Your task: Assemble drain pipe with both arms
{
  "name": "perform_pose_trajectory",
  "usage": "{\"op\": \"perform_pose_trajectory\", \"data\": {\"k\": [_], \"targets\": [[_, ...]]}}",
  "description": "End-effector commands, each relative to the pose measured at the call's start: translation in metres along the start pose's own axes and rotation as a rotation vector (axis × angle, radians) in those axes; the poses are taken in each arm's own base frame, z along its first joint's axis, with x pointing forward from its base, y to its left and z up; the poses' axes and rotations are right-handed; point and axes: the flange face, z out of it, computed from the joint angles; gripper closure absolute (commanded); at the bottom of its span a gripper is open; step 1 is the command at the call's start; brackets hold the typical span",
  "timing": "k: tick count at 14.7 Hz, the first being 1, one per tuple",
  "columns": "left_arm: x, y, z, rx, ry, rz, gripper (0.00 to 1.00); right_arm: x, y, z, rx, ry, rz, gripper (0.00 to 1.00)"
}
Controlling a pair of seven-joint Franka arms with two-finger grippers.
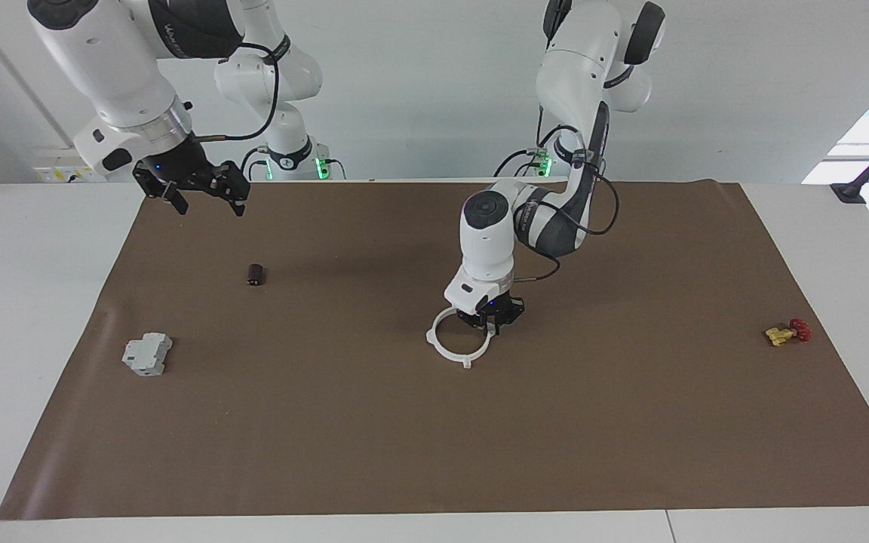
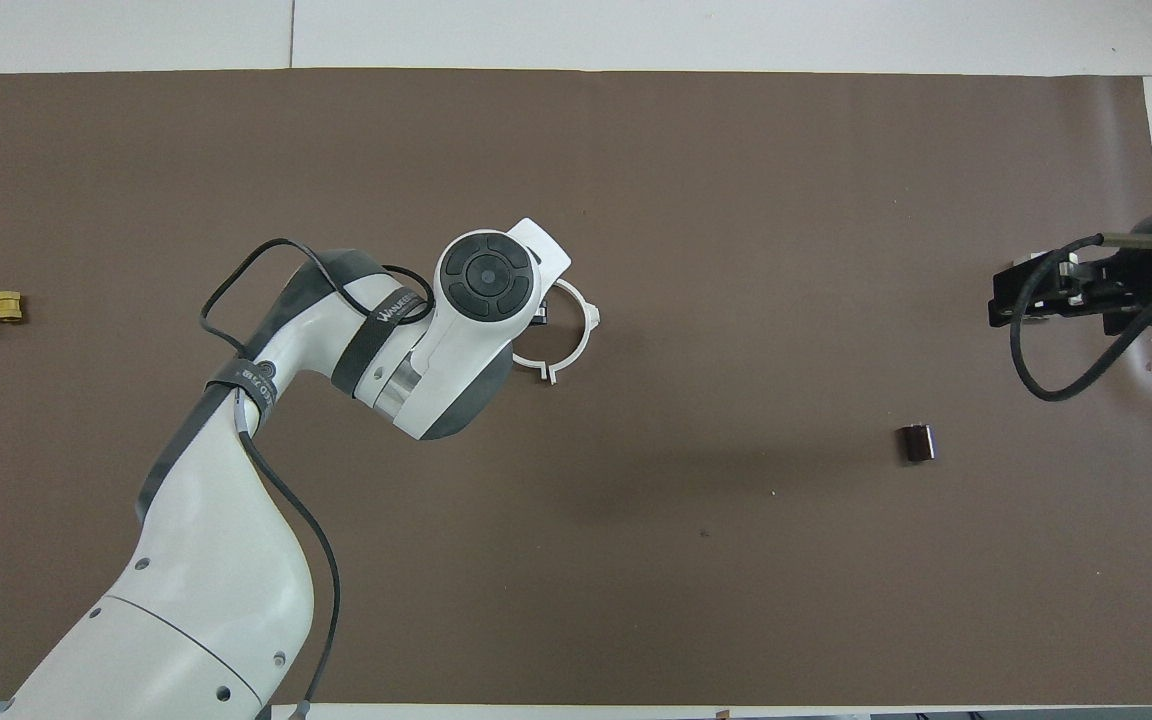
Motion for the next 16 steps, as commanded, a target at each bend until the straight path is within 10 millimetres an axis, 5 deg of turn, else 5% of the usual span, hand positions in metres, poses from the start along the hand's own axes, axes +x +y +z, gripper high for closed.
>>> {"op": "perform_pose_trajectory", "data": {"k": [1,16], "targets": [[-0.0115,-0.0036,-0.001,-0.003,-0.001,-0.005,1.0,0.0013,0.0066,0.0012,-0.008,0.016,-0.022,0.0],[-0.0065,-0.0058,-0.0018,-0.022,0.024,-0.001,1.0,0.003,0.0149,0.0008,-0.007,0.019,-0.007,0.0]]}}
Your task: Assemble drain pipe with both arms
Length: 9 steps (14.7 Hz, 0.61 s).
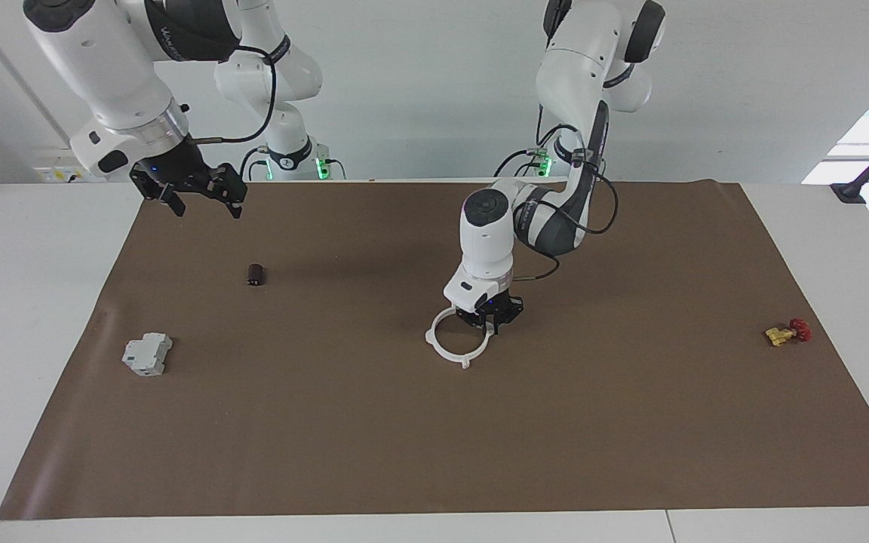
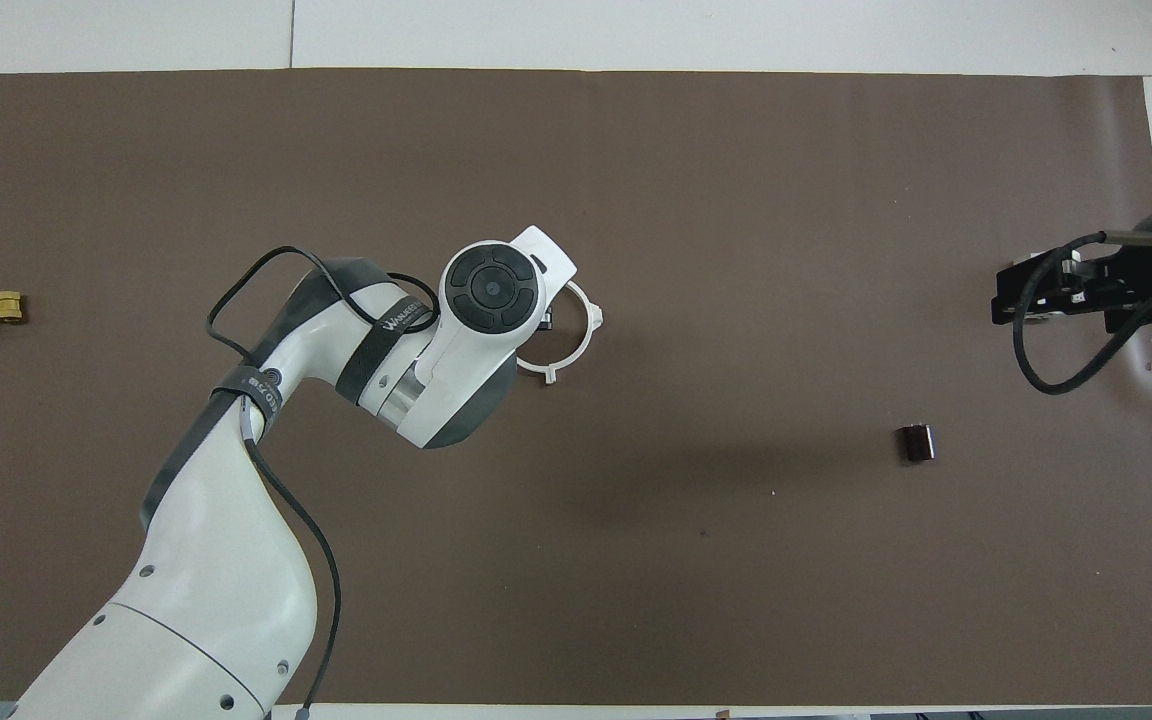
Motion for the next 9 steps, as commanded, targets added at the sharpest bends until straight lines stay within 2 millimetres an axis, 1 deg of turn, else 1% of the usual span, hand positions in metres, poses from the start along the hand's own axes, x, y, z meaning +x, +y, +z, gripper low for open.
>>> {"op": "perform_pose_trajectory", "data": {"k": [1,4,8,9], "targets": [[-0.004,-0.006,-0.002,-0.012,0.012,-0.003,1.0,0.002,0.011,0.001,-0.01,0.014,-0.013,0.0],[-0.004,-0.007,-0.002,-0.012,0.012,-0.003,1.0,0.004,0.016,-0.002,-0.012,0.02,-0.025,0.0],[-0.002,-0.007,-0.004,-0.018,0.018,-0.004,0.99,0.006,0.035,-0.005,-0.036,0.023,-0.067,0.0],[-0.002,-0.008,-0.004,-0.018,0.019,-0.007,0.88,0.007,0.035,-0.004,-0.036,0.023,-0.067,0.0]]}}
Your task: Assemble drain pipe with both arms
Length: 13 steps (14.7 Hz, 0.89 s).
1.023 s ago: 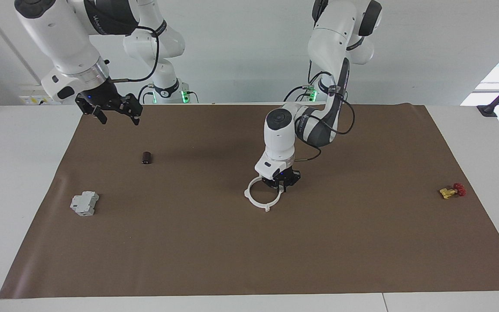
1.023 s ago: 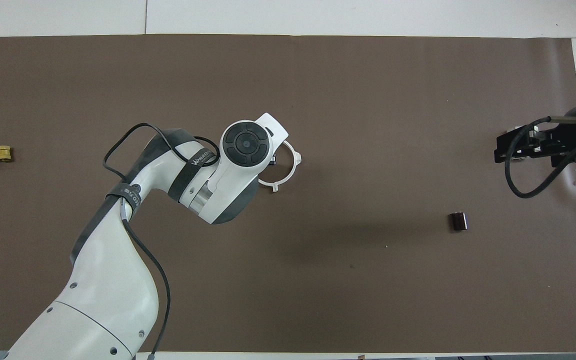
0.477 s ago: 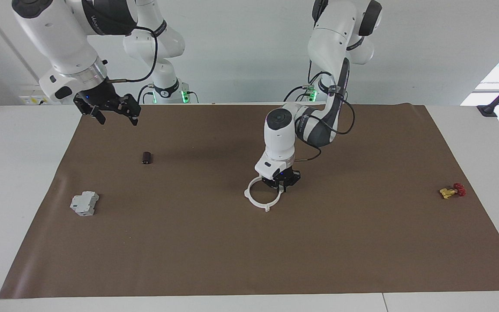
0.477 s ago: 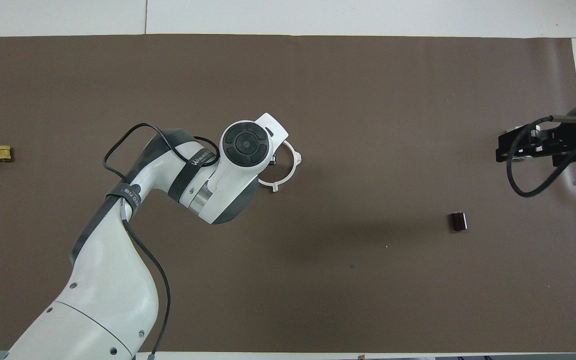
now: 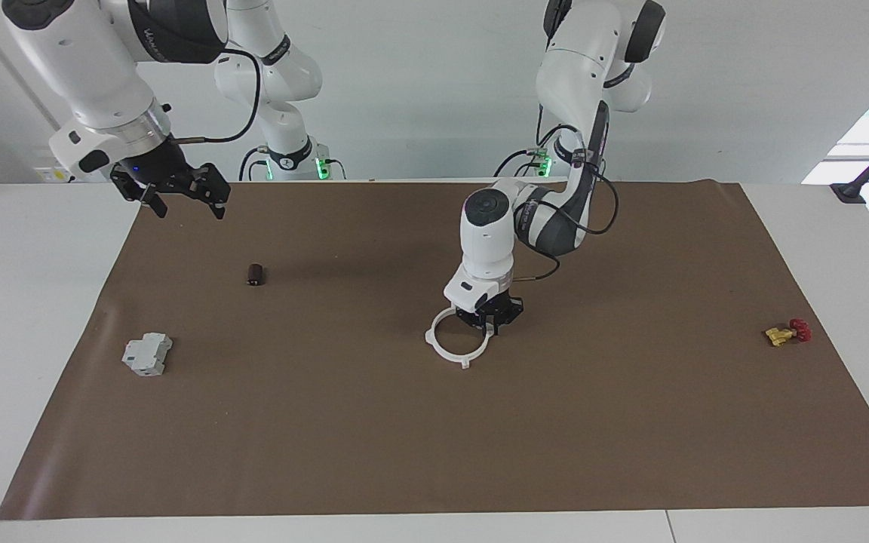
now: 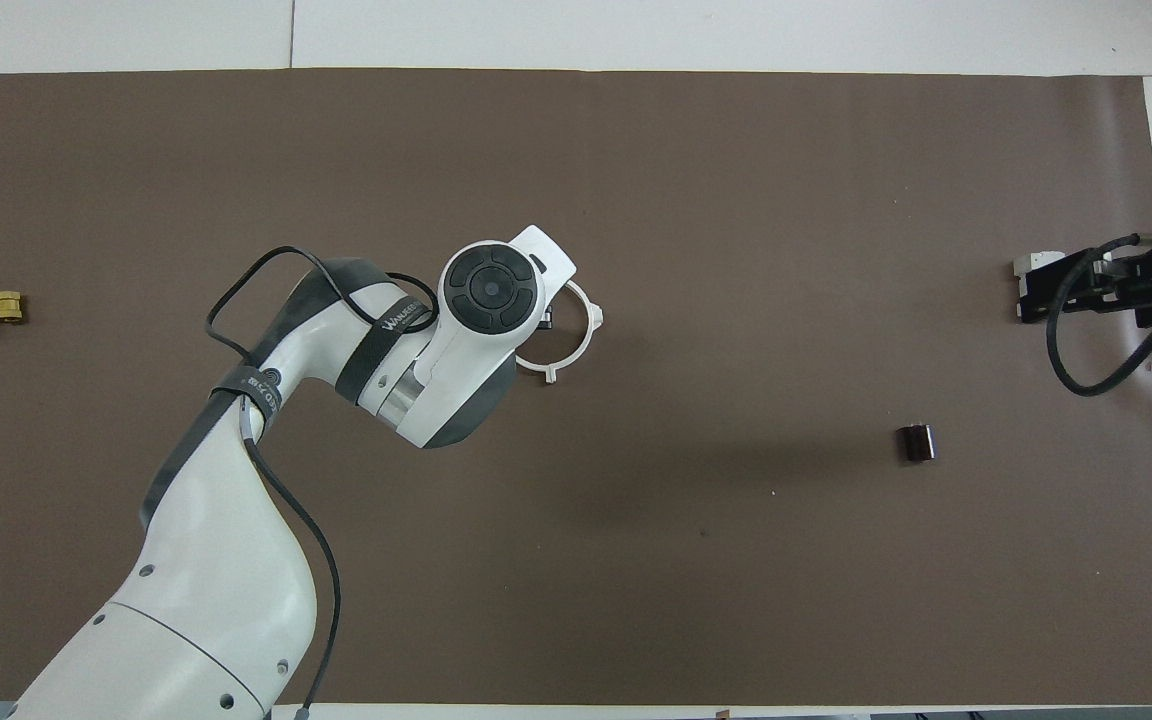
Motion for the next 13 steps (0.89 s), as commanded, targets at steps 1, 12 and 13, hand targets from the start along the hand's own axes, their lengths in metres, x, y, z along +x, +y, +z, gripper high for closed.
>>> {"op": "perform_pose_trajectory", "data": {"k": [1,12,13], "targets": [[-0.003,-0.008,-0.005,-0.014,0.012,-0.006,0.82,0.003,0.006,-0.002,-0.014,0.016,-0.023,0.0],[0.017,-0.078,-0.051,-0.028,0.047,-0.113,0.0,0.003,0.004,-0.002,-0.014,0.016,-0.026,0.0],[0.017,-0.1,-0.058,-0.027,0.05,-0.141,0.0,0.003,0.004,-0.002,-0.014,0.016,-0.026,0.0]]}}
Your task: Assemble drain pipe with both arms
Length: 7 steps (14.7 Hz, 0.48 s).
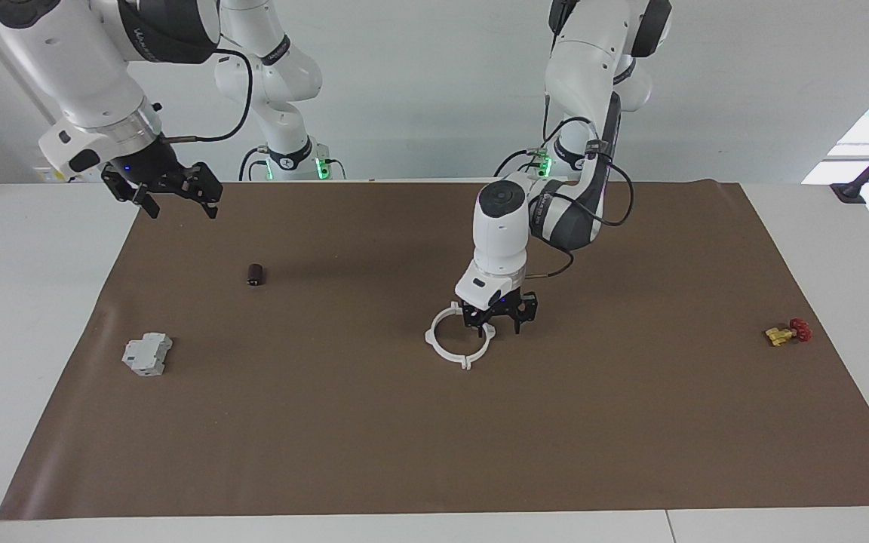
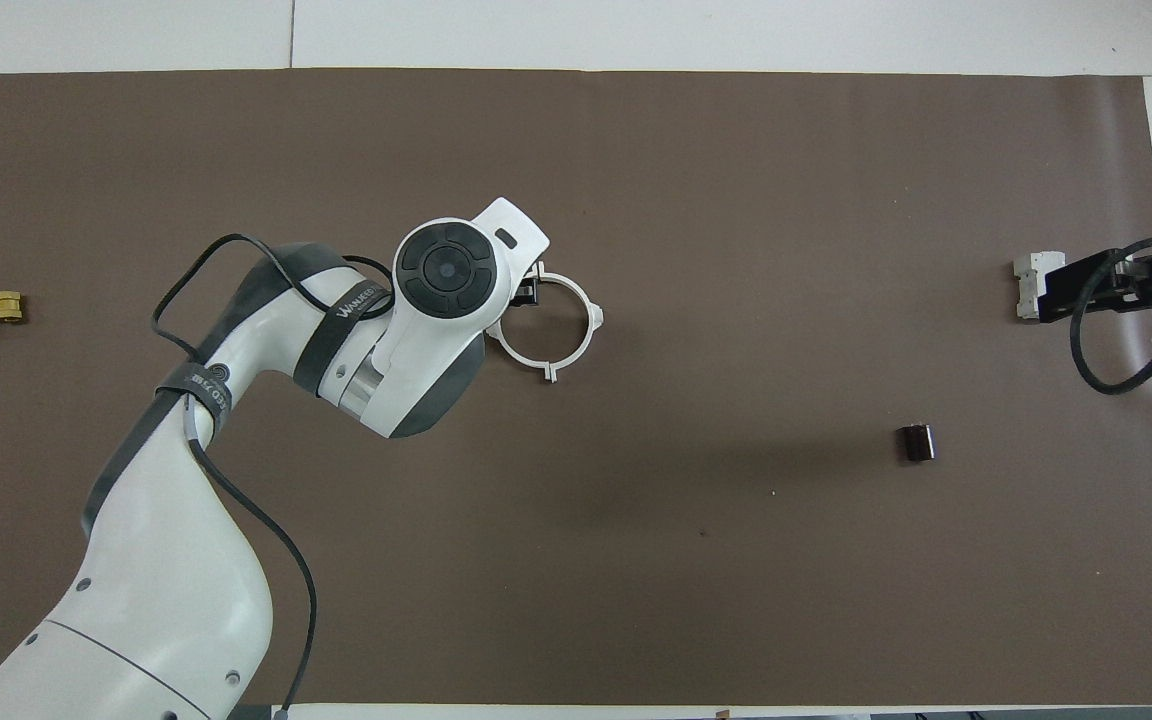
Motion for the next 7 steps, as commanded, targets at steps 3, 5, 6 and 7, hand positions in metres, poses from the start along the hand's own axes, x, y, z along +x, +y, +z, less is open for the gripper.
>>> {"op": "perform_pose_trajectory", "data": {"k": [3,5,6,7], "targets": [[0.004,-0.108,-0.038,0.004,0.008,-0.099,0.0,0.001,-0.003,-0.004,-0.015,0.018,-0.025,0.0],[0.016,-0.143,-0.047,0.007,0.02,-0.085,0.0,0.001,-0.001,-0.004,-0.014,0.02,-0.022,0.0],[0.022,-0.16,-0.051,0.007,0.027,-0.087,0.0,0.001,0.0,-0.004,-0.014,0.018,-0.02,0.0],[0.026,-0.175,-0.055,0.003,0.031,-0.09,0.0,0.001,0.002,-0.004,-0.016,0.018,-0.017,0.0]]}}
